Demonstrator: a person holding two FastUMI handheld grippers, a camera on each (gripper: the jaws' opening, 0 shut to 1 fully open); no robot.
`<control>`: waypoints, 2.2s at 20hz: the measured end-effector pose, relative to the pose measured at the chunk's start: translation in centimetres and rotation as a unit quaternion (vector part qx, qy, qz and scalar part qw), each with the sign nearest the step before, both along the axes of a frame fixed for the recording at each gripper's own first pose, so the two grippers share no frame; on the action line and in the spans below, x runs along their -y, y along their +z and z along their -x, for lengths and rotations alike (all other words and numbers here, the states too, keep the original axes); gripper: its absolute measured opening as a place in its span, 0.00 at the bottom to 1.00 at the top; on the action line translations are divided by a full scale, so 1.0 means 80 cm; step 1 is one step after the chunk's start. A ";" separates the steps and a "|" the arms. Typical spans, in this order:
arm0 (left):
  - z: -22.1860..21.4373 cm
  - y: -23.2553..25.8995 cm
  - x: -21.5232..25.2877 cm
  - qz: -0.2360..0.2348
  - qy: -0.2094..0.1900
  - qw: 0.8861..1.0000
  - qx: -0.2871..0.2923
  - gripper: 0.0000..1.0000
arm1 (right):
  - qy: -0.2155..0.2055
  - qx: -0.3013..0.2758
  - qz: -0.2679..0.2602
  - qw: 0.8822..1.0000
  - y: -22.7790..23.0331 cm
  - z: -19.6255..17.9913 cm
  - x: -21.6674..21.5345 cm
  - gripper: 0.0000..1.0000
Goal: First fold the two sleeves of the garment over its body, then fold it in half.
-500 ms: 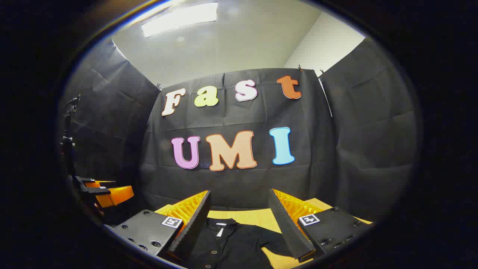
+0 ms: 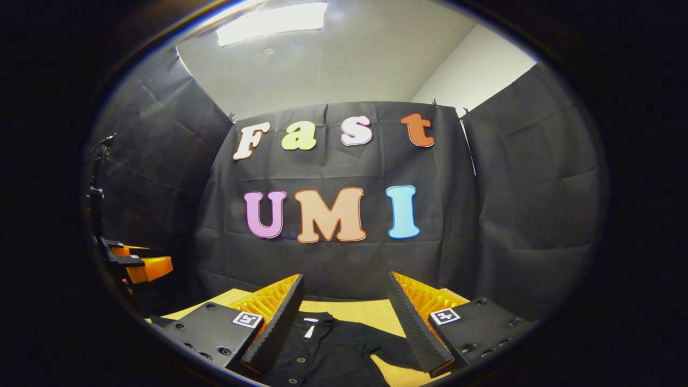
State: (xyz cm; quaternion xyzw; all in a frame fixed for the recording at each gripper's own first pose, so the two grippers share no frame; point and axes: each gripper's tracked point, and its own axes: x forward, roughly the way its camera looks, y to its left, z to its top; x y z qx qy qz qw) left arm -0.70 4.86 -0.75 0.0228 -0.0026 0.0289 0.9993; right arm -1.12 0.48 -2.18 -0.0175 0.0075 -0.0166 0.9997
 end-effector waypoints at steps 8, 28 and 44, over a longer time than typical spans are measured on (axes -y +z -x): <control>0.000 0.011 -0.001 0.003 -0.005 1.000 0.015 0.92 | -0.011 0.005 -0.002 1.000 0.011 0.006 0.003 0.98; 0.000 -0.004 0.017 0.009 -0.013 1.000 -0.007 0.92 | -0.017 -0.024 0.022 0.999 -0.013 -0.011 0.020 0.94; -0.028 -0.008 0.066 -0.001 -0.002 1.000 -0.020 0.92 | -0.039 -0.060 0.055 0.996 -0.047 -0.054 0.128 0.98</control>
